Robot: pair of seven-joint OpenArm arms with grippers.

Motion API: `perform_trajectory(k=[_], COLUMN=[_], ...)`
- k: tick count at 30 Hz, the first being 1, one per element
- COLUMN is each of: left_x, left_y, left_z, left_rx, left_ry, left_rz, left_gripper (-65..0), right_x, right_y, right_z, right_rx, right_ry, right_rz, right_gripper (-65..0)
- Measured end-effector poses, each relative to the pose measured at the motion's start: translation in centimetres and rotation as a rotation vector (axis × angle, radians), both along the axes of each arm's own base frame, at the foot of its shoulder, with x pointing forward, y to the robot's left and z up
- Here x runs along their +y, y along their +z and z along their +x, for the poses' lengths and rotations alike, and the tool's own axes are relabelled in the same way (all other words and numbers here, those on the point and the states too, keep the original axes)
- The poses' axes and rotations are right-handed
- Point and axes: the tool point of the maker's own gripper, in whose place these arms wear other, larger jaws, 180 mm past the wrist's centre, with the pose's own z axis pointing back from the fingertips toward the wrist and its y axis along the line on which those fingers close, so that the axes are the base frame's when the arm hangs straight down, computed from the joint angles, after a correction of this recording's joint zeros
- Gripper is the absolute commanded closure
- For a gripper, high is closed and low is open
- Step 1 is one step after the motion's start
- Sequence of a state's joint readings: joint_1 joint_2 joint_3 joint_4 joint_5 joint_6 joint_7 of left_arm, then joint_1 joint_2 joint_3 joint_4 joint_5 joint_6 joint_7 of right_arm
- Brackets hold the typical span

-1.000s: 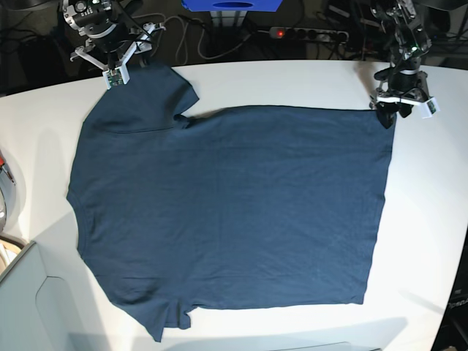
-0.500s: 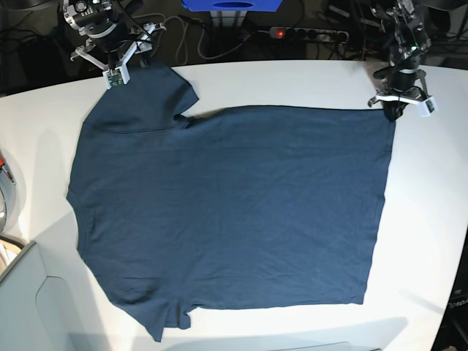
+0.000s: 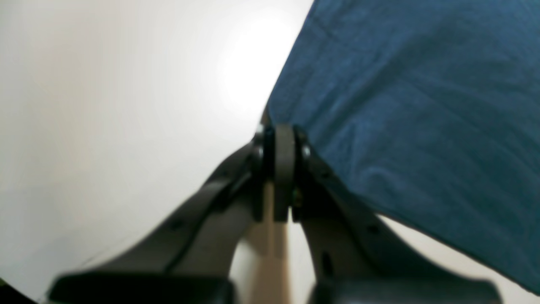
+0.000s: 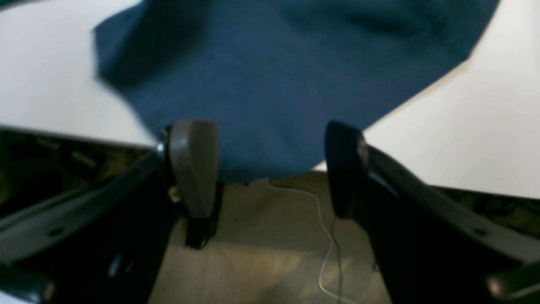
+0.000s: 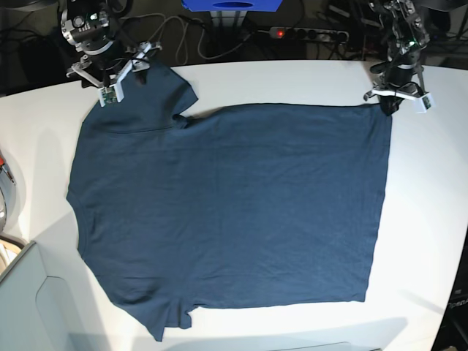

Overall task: Fold the T-shirt properly
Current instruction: 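Grasp the shoulder corners of the blue shirt with both grippers, then lift the shoulder edge with both grippers and pull it across the shirt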

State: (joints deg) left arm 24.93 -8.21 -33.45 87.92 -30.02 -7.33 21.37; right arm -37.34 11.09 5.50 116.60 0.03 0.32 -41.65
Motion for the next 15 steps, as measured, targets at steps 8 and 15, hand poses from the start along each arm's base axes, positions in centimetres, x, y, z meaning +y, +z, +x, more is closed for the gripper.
perform_trajectory(k=[8,15], left_x=[-0.3,-0.5], left_y=[-0.1,-0.2], left_z=[-0.5,-0.5], left_rx=[-0.002,-0.01], left_ry=[0.011,0.02], left_rz=[-0.005,-0.011], left_gripper=[0.0,0.0], right_x=[-2.8,-2.9], right_y=[-2.3,-2.7], right_z=[0.1,0.9], right_rx=[0.049,0.04], right_ry=[-0.065,-0.069], right_rz=[-0.039,-0.036], right_gripper=[-38.8,-38.6])
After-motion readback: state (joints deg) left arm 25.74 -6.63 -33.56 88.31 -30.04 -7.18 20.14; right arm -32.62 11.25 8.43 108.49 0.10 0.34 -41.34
